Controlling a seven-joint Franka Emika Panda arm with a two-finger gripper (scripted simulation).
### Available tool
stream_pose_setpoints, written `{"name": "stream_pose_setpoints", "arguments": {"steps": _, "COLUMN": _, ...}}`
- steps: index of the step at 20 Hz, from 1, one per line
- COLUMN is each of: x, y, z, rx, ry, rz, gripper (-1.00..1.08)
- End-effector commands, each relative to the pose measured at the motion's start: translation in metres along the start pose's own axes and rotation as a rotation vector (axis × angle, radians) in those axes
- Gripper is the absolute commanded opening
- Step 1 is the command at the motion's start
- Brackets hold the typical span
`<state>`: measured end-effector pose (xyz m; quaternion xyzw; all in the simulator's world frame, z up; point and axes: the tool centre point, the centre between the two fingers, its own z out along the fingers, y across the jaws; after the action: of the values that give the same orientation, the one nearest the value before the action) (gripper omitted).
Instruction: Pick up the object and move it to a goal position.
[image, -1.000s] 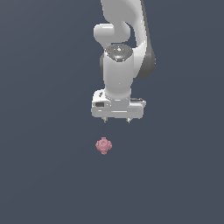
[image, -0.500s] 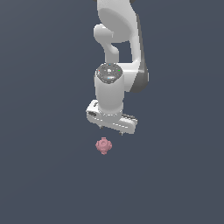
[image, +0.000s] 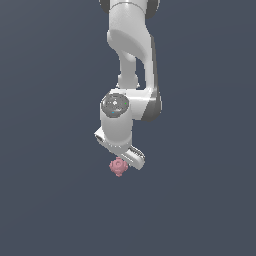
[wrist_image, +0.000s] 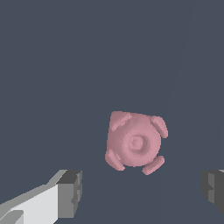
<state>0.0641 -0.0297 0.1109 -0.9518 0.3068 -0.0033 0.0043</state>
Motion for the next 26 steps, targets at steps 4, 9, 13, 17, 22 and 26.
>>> {"name": "stream_pose_setpoints", "arguments": {"steps": 4, "x": 0.009, "y": 0.004, "z": 0.014, "rx": -0.007, "ry": -0.002, "rz": 0.093, "gripper": 1.00}}
{"name": "stream_pose_setpoints", "arguments": {"steps": 9, "x": 0.013, "y": 0.006, "z": 0.021, "rx": -0.010, "ry": -0.003, "rz": 0.130, "gripper": 1.00}}
{"name": "stream_pose_setpoints", "arguments": {"steps": 13, "x": 0.013, "y": 0.006, "z": 0.021, "rx": -0.011, "ry": -0.003, "rz": 0.129, "gripper": 1.00}}
{"name": "stream_pose_setpoints", "arguments": {"steps": 17, "x": 0.013, "y": 0.006, "z": 0.030, "rx": -0.011, "ry": -0.003, "rz": 0.130, "gripper": 1.00}}
{"name": "stream_pose_setpoints", "arguments": {"steps": 22, "x": 0.012, "y": 0.007, "z": 0.057, "rx": -0.011, "ry": -0.003, "rz": 0.133, "gripper": 1.00}}
{"name": "stream_pose_setpoints", "arguments": {"steps": 26, "x": 0.012, "y": 0.007, "z": 0.070, "rx": -0.011, "ry": -0.003, "rz": 0.134, "gripper": 1.00}}
